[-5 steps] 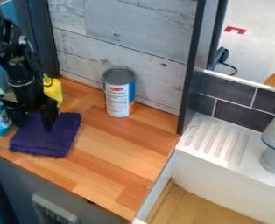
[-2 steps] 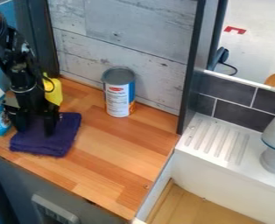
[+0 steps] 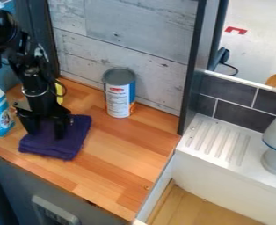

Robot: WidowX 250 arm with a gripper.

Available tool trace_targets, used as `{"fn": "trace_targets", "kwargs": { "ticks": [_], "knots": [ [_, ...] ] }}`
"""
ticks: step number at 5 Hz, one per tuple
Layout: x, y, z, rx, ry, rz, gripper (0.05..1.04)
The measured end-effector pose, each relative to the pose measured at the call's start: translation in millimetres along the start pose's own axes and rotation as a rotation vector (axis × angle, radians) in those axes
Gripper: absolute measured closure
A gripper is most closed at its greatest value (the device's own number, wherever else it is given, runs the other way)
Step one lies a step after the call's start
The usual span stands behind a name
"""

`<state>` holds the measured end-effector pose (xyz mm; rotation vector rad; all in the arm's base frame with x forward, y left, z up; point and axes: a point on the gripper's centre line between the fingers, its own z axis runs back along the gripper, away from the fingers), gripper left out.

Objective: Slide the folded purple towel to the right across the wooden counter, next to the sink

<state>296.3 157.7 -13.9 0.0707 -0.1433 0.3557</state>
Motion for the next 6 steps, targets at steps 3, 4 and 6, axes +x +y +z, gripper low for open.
{"fn": "trace_targets", "kwargs": {
  "ticks": [3,4,6],
  "knots": [
    [-23,-68,7,0.003,-0.016,-0.197,0.084],
    [-32,-98,10,-0.001,-0.037,-0.27,0.084],
    [-40,-129,12,-0.01,-0.05,-0.337,0.084]
  ]
}}
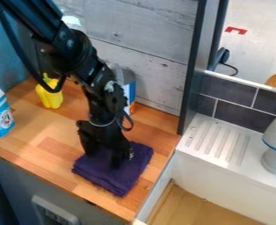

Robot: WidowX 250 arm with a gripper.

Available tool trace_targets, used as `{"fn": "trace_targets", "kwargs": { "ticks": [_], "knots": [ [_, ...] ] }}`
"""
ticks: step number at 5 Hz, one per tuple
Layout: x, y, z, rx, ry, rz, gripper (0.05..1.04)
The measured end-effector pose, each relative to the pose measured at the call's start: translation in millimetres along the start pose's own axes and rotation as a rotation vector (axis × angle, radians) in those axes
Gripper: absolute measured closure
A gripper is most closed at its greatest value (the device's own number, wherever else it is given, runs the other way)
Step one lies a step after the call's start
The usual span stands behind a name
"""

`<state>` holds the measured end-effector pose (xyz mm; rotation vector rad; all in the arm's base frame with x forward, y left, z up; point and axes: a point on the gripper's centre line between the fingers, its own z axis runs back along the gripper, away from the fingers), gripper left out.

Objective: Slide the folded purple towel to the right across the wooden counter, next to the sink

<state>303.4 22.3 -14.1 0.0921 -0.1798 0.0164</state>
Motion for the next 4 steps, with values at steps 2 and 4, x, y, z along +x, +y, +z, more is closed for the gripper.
{"fn": "trace_targets", "kwargs": {
  "ticks": [2,4],
  "knots": [
    [-1,-4,1,-0.02,0.0,-0.005,0.084],
    [-2,3,43,-0.058,-0.089,0.043,0.084]
  ]
}}
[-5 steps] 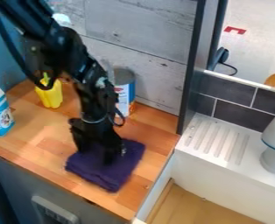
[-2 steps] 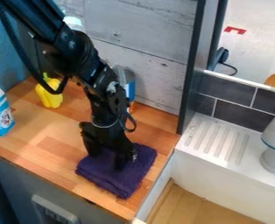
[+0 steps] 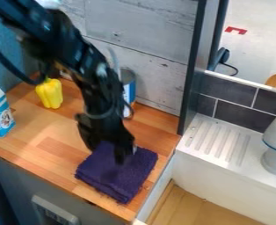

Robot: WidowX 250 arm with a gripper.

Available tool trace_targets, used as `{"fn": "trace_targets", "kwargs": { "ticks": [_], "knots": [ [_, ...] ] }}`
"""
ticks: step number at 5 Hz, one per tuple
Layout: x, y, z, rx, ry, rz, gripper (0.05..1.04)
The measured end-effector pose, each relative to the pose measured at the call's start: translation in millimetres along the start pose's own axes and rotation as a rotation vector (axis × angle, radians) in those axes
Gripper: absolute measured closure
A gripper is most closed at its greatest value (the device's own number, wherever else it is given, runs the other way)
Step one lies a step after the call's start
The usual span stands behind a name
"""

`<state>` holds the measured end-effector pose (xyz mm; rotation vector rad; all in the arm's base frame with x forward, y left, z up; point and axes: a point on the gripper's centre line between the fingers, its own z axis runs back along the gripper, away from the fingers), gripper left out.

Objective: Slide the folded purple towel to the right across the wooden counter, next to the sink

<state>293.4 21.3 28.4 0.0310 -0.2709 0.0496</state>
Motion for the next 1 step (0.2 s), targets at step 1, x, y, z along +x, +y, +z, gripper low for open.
{"fn": "trace_targets", "kwargs": {
  "ticks": [1],
  "knots": [
    [-0.3,19.4,55.6,-0.021,-0.112,0.068,0.084]
  ]
}}
